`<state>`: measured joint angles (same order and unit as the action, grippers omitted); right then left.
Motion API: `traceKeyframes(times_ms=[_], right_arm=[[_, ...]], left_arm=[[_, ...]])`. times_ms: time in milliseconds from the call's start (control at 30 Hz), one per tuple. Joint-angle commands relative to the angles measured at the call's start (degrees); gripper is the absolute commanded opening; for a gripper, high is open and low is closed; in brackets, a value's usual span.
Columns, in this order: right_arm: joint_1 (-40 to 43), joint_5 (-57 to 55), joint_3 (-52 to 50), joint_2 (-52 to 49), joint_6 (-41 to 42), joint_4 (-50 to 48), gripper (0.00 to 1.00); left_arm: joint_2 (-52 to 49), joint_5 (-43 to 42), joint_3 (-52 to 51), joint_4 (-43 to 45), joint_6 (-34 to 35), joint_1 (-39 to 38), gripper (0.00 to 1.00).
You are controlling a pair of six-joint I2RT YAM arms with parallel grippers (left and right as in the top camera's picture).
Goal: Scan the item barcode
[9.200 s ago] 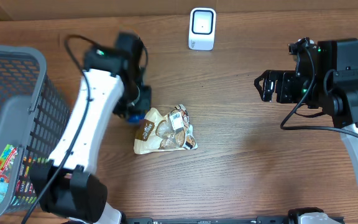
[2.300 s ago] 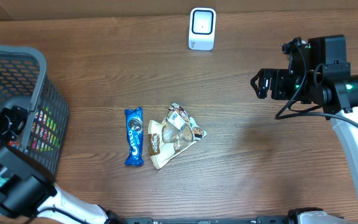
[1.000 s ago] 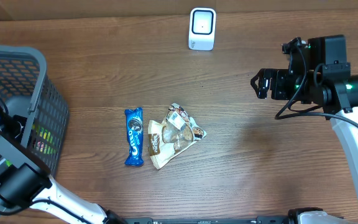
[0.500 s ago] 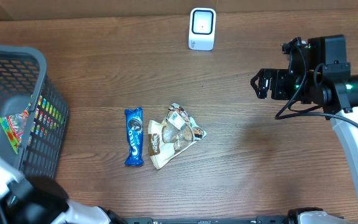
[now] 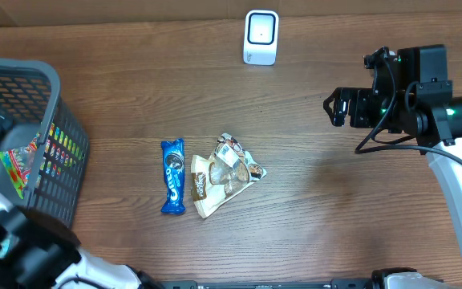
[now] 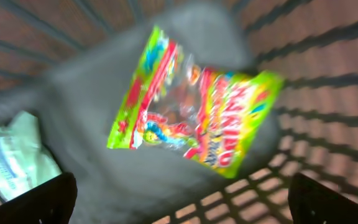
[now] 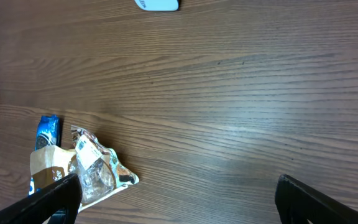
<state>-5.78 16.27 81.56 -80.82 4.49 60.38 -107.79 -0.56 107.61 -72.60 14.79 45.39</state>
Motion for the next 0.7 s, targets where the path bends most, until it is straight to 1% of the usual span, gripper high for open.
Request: traceKeyframes(times_ms=[0,167,367,667], right_arm=[[-0.48,-0.11,-0.31,0.00,0.13,-0.55,1.00],[-0.48,-0.11,-0.31,0.00,0.13,-1.22,1.00],[-0.48,-0.13,-0.31,-0.02,0.13,-1.36,1.00],[-0.48,-0.13,-0.31,-0.02,0.13,-1.01,1.00]], left_arm=[[-5.05,0.50,-1.14,-1.11,-3.54,-0.20,1.00],[-11.87,1.18,-1.14,-1.51,-4.11,-1.25,0.99],[-16.65,4.74,-1.18,0.50,-4.07,-3.08,1.00],[-23.06,4.90,-1.77,0.04,-4.11,-3.52,1.00]])
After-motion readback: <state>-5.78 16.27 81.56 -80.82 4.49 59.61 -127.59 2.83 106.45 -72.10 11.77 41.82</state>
